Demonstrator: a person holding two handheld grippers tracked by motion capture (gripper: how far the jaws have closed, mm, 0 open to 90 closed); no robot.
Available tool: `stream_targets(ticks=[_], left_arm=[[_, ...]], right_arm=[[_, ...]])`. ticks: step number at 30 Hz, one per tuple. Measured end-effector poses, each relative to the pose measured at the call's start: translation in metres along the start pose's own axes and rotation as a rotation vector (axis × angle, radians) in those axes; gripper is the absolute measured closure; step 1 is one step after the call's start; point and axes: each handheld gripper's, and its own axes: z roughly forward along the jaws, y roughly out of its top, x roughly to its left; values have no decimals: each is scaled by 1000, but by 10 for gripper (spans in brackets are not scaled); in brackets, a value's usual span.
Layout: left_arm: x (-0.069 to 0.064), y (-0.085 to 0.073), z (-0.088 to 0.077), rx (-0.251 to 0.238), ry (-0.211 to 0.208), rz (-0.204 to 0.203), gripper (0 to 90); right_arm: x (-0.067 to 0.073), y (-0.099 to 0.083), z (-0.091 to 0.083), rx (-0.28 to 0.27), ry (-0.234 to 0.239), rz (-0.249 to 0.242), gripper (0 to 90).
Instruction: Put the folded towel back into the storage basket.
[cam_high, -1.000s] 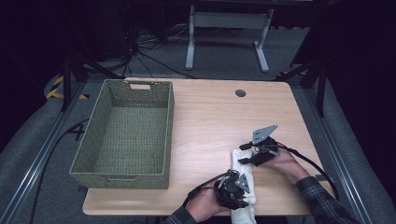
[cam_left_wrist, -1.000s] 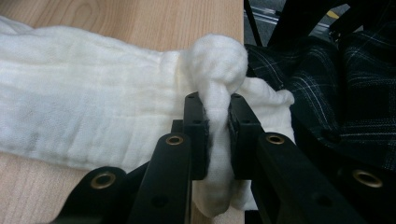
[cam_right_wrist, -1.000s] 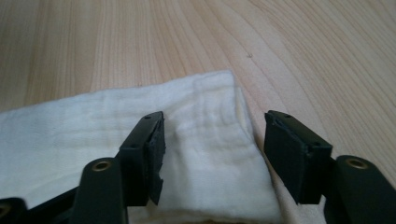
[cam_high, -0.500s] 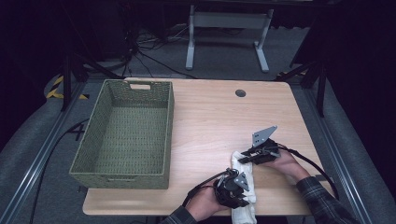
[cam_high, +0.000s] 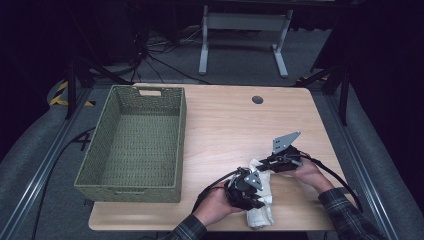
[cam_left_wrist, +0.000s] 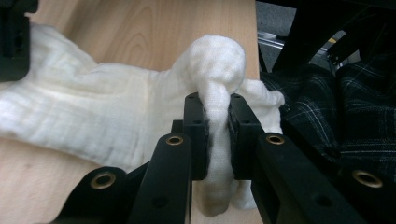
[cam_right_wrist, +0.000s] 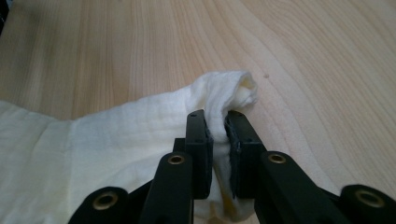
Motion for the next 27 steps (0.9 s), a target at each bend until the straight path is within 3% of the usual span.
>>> stream_targets(ticks=[10,27], left_arm=[[14,8,-26,-12,-3,-20,809],[25,22,-84,-15,68,-17,809]], right_arm=[[-6,18,-5,-19,-17,2,813],[-15,73,-15,-65,-33,-28,813]])
